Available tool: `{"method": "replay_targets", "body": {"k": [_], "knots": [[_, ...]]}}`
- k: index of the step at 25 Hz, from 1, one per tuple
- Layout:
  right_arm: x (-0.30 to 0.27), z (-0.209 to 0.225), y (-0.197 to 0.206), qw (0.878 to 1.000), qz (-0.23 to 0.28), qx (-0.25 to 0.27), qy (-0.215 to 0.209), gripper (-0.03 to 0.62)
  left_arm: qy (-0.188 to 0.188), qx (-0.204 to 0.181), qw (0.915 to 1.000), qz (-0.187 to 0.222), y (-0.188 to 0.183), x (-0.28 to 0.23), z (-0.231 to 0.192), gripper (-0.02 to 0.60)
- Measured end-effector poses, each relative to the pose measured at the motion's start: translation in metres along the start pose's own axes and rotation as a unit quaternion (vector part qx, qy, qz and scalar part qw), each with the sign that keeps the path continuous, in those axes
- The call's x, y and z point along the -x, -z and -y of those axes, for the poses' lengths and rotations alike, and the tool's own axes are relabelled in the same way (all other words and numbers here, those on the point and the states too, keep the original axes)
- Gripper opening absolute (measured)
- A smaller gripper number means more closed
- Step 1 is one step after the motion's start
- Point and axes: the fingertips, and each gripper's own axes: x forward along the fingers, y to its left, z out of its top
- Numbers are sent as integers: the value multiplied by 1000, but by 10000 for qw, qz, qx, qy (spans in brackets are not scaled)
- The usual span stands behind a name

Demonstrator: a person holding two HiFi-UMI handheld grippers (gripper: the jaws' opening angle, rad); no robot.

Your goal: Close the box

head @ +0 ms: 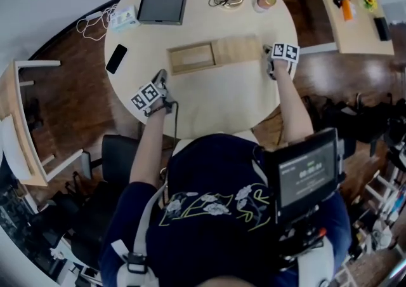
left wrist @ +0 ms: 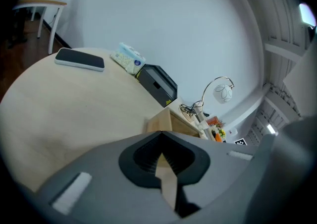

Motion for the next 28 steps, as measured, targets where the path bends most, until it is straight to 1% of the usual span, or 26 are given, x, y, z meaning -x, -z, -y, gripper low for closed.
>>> {"method": "replay_targets", "body": {"k": [2, 3, 4, 5, 6, 7, 8, 10, 11, 12, 13, 14, 15, 16, 17, 19, 20, 21, 22, 23, 24, 26, 28], "knots": [[-2, -6, 4, 9998, -111, -19, 159, -11, -191, 124, 9997, -102, 7, -3, -10, 3], [-1, -7, 6, 9998, -140, -50, 163, -11, -235, 177, 9995, -141, 10, -5, -11, 3], [2, -12, 9, 9997, -151, -158, 73, -11, -256, 228, 9993, -166, 12, -6, -12, 3], [4, -24, 12, 9991, -151, -362, -137, -11, -242, 275, 9991, -196, 12, -7, -12, 3], [5, -42, 17, 9970, -160, -618, -444, -11, -183, 304, 9990, -258, 13, -8, -12, 3], [2, -66, 24, 9934, -200, -813, -783, -11, -89, 292, 9989, -358, 15, -10, -10, 3], [-2, -96, 32, 9897, -267, -849, -1123, -11, 11, 232, 9986, -481, 18, -14, -6, 3], [-13, -163, 47, 9824, -370, -528, -1752, -9, 73, 62, 9977, -669, 26, -20, 3, 3], [-17, -187, 51, 9809, -337, -342, -1885, -15, -5, -19, 9976, -690, 27, -21, 5, 1], [-19, -200, 52, 9829, -258, -182, -1816, -11, -104, -100, 9976, -677, 27, -22, 5, 2], [-18, -203, 52, 9862, -180, -2, -1644, -9, -152, -183, 9975, -667, 27, -21, 5, 3], [-14, -201, 53, 9884, -106, 227, -1501, -9, -114, -266, 9974, -663, 26, -19, 6, 3], [-7, -198, 53, 9879, 1, 499, -1471, -9, -8, -351, 9974, -631, 24, -16, 10, 3], [4, -201, 54, 9839, 133, 772, -1608, -8, 153, -441, 9974, -556, 21, -11, 16, 3], [17, -208, 57, 9762, 248, 984, -1918, -8, 371, -533, 9968, -457, 18, -3, 25, 3], [50, -233, 74, 9542, 343, 1141, -2744, -8, 973, -700, 9924, -271, 16, 15, 53, 3], [70, -248, 87, 9428, 345, 1211, -3088, -8, 1352, -776, 9875, -211, 20, 26, 75, 3], [89, -265, 104, 9317, 338, 1376, -3345, -8, 1768, -855, 9803, -194, 28, 39, 100, 3], [103, -279, 127, 9221, 323, 1599, -3509, -8, 2171, -947, 9713, -229, 39, 51, 127, 3], [110, -288, 150, 9158, 300, 1775, -3591, -8, 2496, -1055, 9621, -310, 53, 62, 148, 3], [113, -295, 168, 9131, 293, 1830, -3631, -8, 2723, -1162, 9542, -421, 67, 69, 165, 3], [126, -313, 187, 9095, 428, 1637, -3796, -8, 2999, -1328, 9426, -631, 92, 77, 189, 3], [146, -334, 187, 8974, 716, 1499, -4087, -8, 3207, -1489, 9330, -672, 106, 84, 210, 3]]}}
